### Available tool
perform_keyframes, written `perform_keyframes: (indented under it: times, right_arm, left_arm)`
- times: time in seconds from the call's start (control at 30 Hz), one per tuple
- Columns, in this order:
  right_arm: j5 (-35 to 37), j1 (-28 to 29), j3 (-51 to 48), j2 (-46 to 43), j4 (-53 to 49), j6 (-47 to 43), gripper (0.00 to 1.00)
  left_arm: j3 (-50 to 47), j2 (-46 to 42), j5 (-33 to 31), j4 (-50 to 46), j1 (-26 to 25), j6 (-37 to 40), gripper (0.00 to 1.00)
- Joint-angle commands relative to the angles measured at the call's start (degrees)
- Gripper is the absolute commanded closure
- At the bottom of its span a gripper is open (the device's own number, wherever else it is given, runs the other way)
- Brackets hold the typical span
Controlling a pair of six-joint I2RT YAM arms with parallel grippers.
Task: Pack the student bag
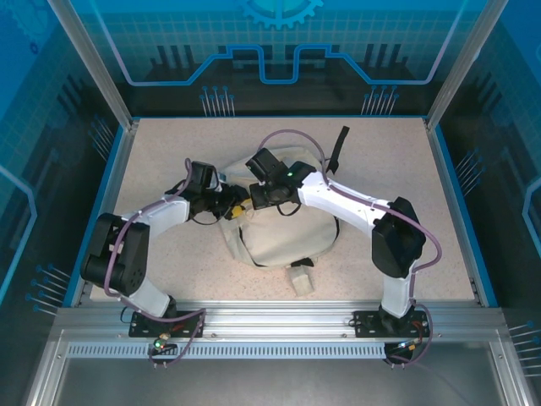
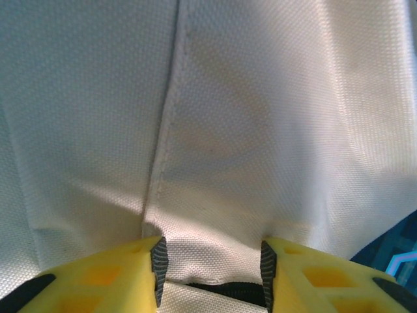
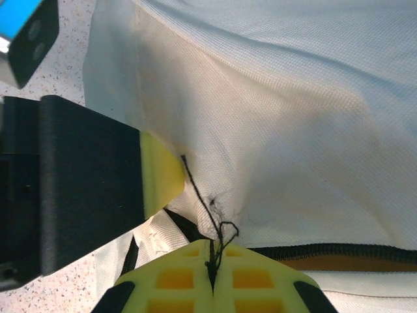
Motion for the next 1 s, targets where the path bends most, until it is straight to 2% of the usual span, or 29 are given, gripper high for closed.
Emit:
perform_keyframes:
  times: [0.0,0.2,0.33,0.43,0.73,0.97]
  right_arm:
    - [-1.72,-0.46,-1.0,-2.83,1.92,-0.07,1.0]
    - [-3.27,-0.83,-2.61,-2.93,2.64,0.52,1.0]
    - [-1.23,-1.43,-3.01,-2.68,1.68,1.0,1.0]
    - [1.99,-2.58,-2.94,-2.33,0.6,0.76,1.0]
    - [5.74,-7.75,-2.58,-2.31,-1.68,0.08,1.0]
    - [7.73,-13.5,-3.75,-4.66,-2.46,-0.21,1.0]
  left_arm:
    - [0.71,2.22,1.95,-0.52,-0.71,0.63,0.57]
    - [3.5,5.94,2.52,-0.44,-2.64,0.76,0.64]
    - [6.0,8.86,-0.14,-4.15,-3.53,2.27,0.82]
    - [6.52,10.5,-2.25,-6.38,-3.71,3.06,1.0]
    - [6.51,7.24,-8.07,-13.39,-3.32,8.22,1.0]
    - [5.72,5.57,-9.76,-16.48,-2.56,10.45,1.0]
